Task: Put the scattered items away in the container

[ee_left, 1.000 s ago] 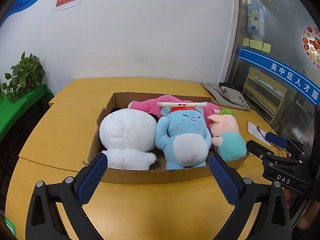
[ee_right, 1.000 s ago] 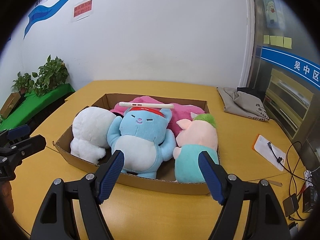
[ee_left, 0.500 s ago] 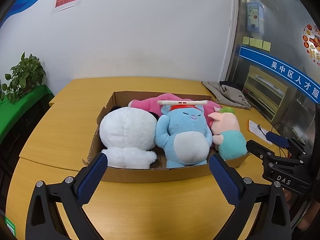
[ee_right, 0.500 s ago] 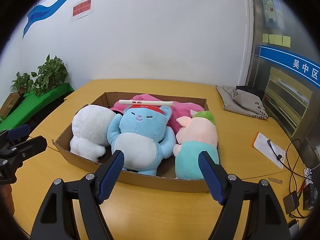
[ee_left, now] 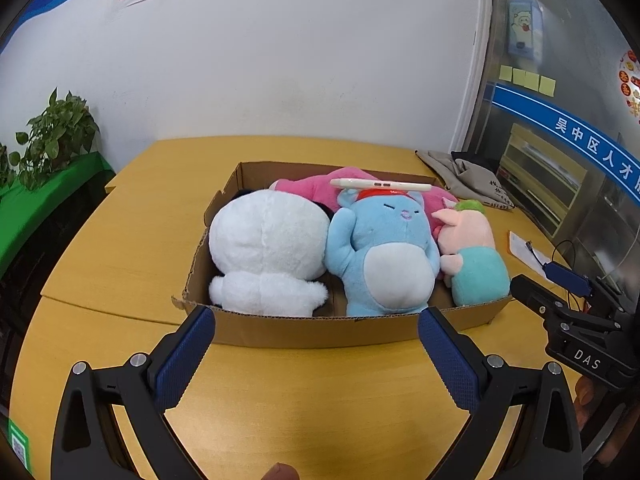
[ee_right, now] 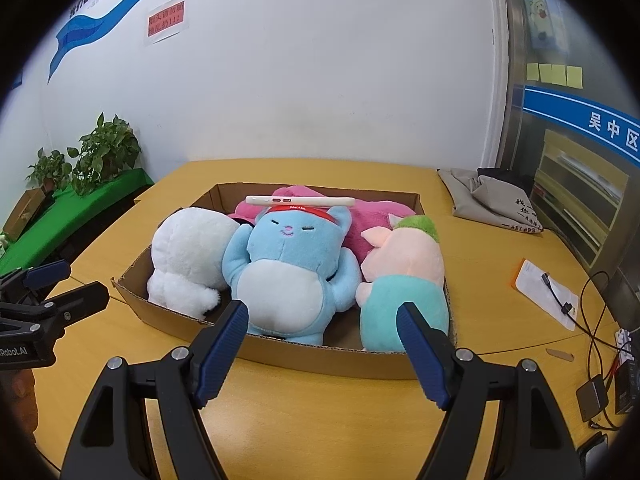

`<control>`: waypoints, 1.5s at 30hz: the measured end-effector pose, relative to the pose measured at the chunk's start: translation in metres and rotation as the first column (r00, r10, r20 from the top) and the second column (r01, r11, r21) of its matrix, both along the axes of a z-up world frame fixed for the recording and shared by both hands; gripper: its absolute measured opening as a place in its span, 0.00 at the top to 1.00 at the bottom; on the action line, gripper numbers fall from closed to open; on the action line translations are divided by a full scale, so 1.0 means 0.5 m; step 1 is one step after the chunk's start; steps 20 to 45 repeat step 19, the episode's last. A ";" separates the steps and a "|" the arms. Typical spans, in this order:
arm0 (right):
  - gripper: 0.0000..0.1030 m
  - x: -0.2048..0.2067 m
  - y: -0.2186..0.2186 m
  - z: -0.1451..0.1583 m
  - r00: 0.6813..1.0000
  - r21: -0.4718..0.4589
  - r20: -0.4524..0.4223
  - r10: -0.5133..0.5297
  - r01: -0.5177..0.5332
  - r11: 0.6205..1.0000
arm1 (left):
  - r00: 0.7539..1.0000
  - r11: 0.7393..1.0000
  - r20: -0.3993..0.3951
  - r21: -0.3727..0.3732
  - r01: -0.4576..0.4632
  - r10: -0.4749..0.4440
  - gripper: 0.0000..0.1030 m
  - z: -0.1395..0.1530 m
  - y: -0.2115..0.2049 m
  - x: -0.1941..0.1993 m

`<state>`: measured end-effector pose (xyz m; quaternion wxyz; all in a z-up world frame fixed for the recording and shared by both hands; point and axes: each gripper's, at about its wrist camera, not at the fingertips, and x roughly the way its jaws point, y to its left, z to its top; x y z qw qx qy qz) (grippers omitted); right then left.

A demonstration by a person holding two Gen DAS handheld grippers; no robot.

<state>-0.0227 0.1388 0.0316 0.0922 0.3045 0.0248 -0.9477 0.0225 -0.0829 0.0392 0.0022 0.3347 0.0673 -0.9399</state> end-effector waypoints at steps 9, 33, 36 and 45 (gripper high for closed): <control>0.26 -0.004 -0.003 -0.014 1.000 -0.005 0.020 0.004 -0.004 1.000 | 1.000 1.000 0.026 -0.016 -0.002 0.002 0.00 -0.019 0.005 0.000; 0.26 -0.001 -0.002 -0.027 0.999 -0.011 0.035 0.002 -0.002 1.000 | 0.998 1.000 0.056 -0.029 -0.010 0.012 0.00 -0.033 0.012 -0.003; 0.26 -0.001 -0.002 -0.027 0.999 -0.011 0.035 0.002 -0.002 1.000 | 0.998 1.000 0.056 -0.029 -0.010 0.012 0.00 -0.033 0.012 -0.003; 0.26 -0.001 -0.002 -0.027 0.999 -0.011 0.035 0.002 -0.002 1.000 | 0.998 1.000 0.056 -0.029 -0.010 0.012 0.00 -0.033 0.012 -0.003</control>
